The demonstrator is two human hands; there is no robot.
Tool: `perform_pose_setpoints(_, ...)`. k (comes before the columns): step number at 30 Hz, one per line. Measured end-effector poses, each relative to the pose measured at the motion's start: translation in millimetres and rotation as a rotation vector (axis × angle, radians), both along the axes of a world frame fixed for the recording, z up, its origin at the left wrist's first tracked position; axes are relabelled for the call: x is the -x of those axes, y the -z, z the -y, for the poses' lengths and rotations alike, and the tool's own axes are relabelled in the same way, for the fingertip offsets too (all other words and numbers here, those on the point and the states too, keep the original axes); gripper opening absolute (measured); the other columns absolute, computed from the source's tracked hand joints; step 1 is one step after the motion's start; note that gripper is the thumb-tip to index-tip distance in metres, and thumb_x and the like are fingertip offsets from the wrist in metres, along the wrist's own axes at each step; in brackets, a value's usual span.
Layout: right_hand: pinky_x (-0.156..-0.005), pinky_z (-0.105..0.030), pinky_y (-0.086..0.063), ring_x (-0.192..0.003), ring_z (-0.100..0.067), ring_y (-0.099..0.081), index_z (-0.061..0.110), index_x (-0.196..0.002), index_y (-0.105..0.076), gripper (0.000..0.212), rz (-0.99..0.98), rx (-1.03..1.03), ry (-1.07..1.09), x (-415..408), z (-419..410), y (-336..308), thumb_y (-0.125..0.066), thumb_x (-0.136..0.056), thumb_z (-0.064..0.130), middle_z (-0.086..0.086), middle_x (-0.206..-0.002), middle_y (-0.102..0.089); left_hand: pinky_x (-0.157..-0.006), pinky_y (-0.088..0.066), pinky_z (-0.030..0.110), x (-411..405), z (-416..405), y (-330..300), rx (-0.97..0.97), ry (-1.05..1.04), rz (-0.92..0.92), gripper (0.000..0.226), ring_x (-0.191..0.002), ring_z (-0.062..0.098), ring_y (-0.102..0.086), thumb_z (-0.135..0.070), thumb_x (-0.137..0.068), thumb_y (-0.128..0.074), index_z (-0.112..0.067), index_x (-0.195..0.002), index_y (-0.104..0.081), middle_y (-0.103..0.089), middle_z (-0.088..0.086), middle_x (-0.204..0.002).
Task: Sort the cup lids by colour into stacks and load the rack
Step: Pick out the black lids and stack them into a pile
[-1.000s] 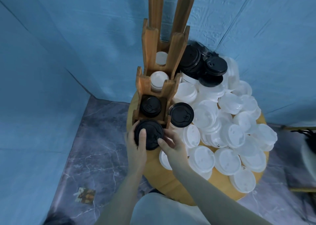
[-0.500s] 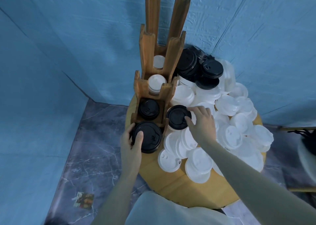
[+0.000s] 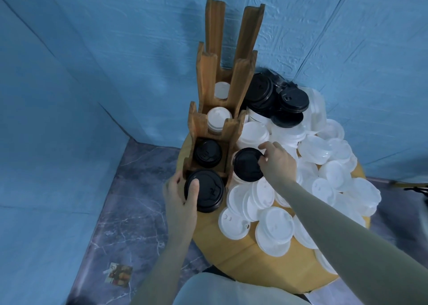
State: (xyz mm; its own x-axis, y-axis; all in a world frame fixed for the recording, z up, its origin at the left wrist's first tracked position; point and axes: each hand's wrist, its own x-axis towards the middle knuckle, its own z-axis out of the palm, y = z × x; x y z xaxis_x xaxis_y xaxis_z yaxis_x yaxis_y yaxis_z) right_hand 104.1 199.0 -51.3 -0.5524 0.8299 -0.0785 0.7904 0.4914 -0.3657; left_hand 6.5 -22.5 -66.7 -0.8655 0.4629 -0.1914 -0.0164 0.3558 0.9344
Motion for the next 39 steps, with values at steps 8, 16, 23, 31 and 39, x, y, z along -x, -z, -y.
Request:
perform_pose_setpoints(8, -0.053, -0.022, -0.038, -0.053, -0.011, -0.050, 0.013, -0.102, -0.067, 0.020, -0.319, 0.571, 0.227, -24, -12, -57, -0.059, -0.084, 0.009, 0.005, -0.057, -0.059, -0.120, -0.027, 0.040, -14, -50, -41, -0.067, 0.477, -0.742, 0.049, -0.146, 0.019, -0.034, -0.032, -0.093, -0.062, -0.019, -0.139, -0.051, -0.049, 0.000, -0.145)
perform_pose_setpoints(16, -0.051, -0.022, -0.034, -0.051, -0.012, -0.046, 0.003, -0.087, -0.071, 0.019, -0.337, 0.872, 0.137, -47, -28, -92, -0.060, -0.092, 0.018, 0.001, -0.057, -0.059, -0.109, -0.038, 0.046, -30, -103, -36, -0.043, 0.563, -0.841, 0.019, -0.104, 0.012, -0.064, -0.026, -0.084, -0.073, -0.023, -0.102, -0.072, -0.072, -0.009, -0.102)
perform_pose_setpoints(23, -0.087, -0.029, -0.045, -0.103, -0.019, -0.056, 0.016, -0.124, -0.060, 0.041, -0.382, 0.266, 0.132, -36, -102, -61, -0.071, -0.085, 0.027, -0.004, -0.110, -0.062, -0.087, -0.057, 0.039, -51, -122, -62, -0.332, 0.096, 0.495, 0.025, -0.096, 0.024, -0.070, -0.029, -0.074, -0.083, -0.018, -0.095, -0.075, -0.075, 0.005, -0.094)
perform_pose_setpoints(31, -0.111, -0.046, -0.025, -0.137, -0.030, -0.027, 0.021, -0.147, -0.032, 0.083, -0.051, 0.134, -0.006, 8, -181, -30, -0.072, -0.078, 0.047, -0.007, -0.147, -0.037, -0.067, -0.061, 0.038, -64, -150, -59, -0.607, -0.152, 0.930, 0.060, -0.115, 0.033, -0.065, -0.009, -0.070, -0.081, -0.014, -0.127, -0.064, -0.068, 0.014, -0.125)
perform_pose_setpoints(39, -0.108, -0.041, -0.023, -0.131, -0.029, -0.034, 0.020, -0.143, -0.039, 0.078, -0.117, 0.038, -0.103, -3, -192, -26, -0.073, -0.077, 0.045, -0.008, -0.140, -0.042, -0.080, -0.062, 0.043, -84, -190, -56, -0.831, -0.218, 0.887, 0.056, -0.118, 0.034, -0.064, -0.010, -0.080, -0.069, -0.013, -0.135, -0.057, -0.066, 0.016, -0.129)
